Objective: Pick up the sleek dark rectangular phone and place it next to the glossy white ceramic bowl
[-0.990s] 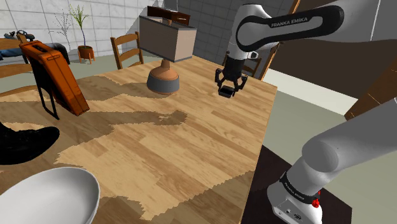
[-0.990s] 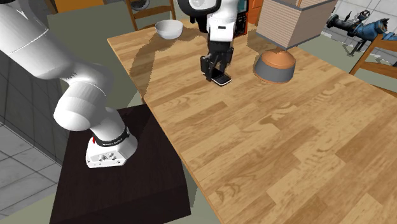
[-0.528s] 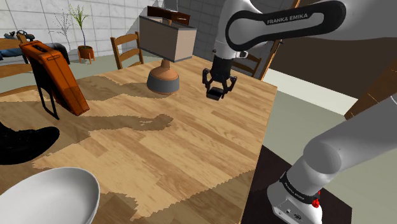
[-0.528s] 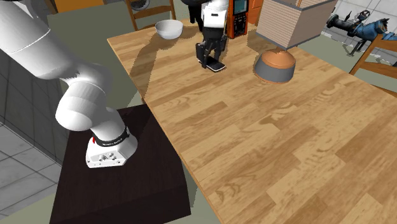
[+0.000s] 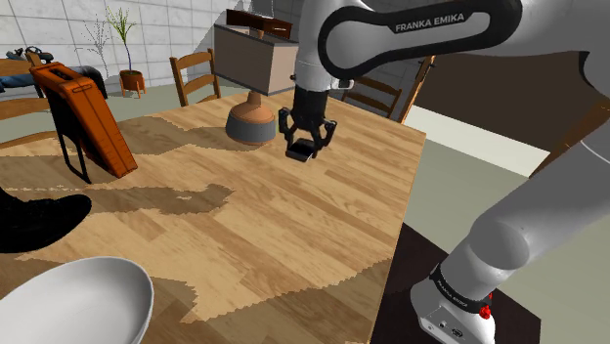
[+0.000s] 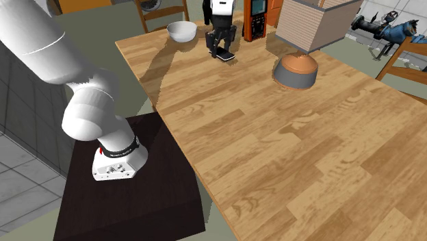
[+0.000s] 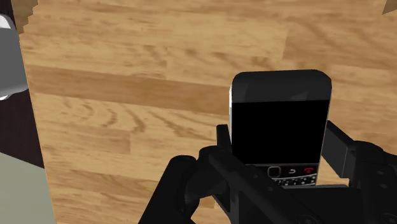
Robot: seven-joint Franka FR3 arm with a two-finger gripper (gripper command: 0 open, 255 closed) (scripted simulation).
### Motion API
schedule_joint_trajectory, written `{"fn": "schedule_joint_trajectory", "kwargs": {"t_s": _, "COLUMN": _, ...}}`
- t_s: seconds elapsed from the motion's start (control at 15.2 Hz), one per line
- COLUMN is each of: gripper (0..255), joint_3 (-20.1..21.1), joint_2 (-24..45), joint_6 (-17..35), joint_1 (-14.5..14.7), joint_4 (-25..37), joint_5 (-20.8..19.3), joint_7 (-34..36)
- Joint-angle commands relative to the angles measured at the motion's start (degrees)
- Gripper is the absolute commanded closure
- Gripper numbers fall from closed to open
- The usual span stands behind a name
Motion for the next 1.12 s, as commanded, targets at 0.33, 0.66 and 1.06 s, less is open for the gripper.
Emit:
{"fn": "schedule_joint_trajectory", "kwargs": {"t_s": 0.33, "gripper": 255, "joint_3": 6.38, "joint_2": 10.73, "joint_6": -1.47, "joint_1": 3.79, "joint_4": 10.30, "joint_5": -5.39, "joint_7": 12.67}}
{"fn": "schedule_joint_trajectory", "kwargs": {"t_s": 0.66, "gripper": 255, "joint_3": 9.16, "joint_2": 20.54, "joint_6": -4.11, "joint_1": 8.93, "joint_4": 20.05, "joint_5": -11.58, "joint_7": 21.99}}
{"fn": "schedule_joint_trajectory", "kwargs": {"t_s": 1.06, "gripper": 255, "joint_3": 9.29, "joint_2": 33.56, "joint_6": -9.61, "joint_1": 18.87, "joint_4": 35.34, "joint_5": -19.37, "joint_7": 31.15}}
